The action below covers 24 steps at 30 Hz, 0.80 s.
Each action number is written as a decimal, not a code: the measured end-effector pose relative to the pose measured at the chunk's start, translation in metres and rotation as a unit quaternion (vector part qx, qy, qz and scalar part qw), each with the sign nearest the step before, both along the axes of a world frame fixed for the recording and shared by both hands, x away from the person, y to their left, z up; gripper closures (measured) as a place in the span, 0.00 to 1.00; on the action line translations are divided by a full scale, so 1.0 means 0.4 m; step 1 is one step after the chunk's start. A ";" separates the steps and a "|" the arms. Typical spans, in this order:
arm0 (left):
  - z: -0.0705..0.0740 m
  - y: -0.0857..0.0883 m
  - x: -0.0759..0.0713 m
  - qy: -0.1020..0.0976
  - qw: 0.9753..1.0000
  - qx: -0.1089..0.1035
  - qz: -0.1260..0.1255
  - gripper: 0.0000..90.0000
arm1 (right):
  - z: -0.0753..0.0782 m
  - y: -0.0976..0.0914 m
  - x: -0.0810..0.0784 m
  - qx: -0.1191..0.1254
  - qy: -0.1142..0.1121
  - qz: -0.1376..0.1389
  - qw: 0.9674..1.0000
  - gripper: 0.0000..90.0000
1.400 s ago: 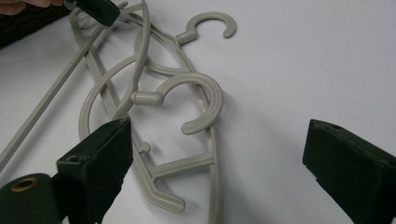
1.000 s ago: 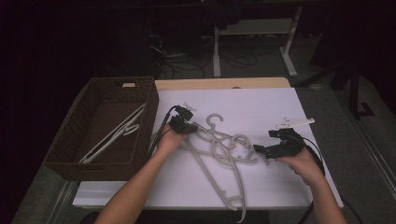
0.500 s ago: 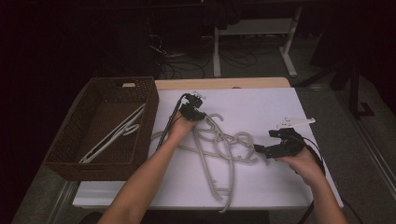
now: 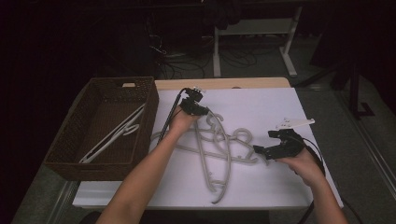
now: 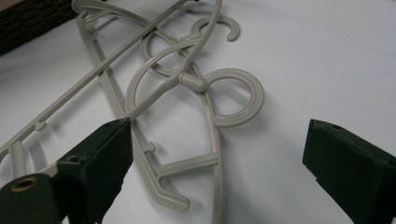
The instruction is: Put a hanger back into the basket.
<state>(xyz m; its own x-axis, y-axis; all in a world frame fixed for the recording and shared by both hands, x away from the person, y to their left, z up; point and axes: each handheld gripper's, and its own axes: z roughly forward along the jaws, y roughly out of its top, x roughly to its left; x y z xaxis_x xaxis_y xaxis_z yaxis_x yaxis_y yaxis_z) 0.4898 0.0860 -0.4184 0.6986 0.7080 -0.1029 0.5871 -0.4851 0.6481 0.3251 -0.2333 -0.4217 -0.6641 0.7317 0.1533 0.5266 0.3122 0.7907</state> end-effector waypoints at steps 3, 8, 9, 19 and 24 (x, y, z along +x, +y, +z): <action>0.022 -0.006 -0.074 0.012 0.999 -0.026 -0.039 0.73 | -0.001 0.001 0.001 -0.002 0.002 -0.002 1.000 0.09; 0.033 -0.030 -0.164 0.024 0.996 -0.030 -0.081 0.64 | -0.003 0.001 0.002 -0.005 0.002 -0.004 1.000 0.09; 0.034 -0.037 -0.185 0.029 0.995 -0.030 -0.090 0.61 | -0.004 0.001 0.002 -0.005 0.002 -0.004 1.000 0.09; -0.018 -0.111 -0.360 0.044 0.991 -0.017 -0.126 0.37 | -0.003 -0.003 0.001 -0.003 0.003 -0.007 1.000 0.09; -0.043 -0.125 -0.386 0.038 0.991 -0.001 -0.126 0.36 | -0.002 -0.004 0.000 -0.003 0.003 -0.007 1.000 0.09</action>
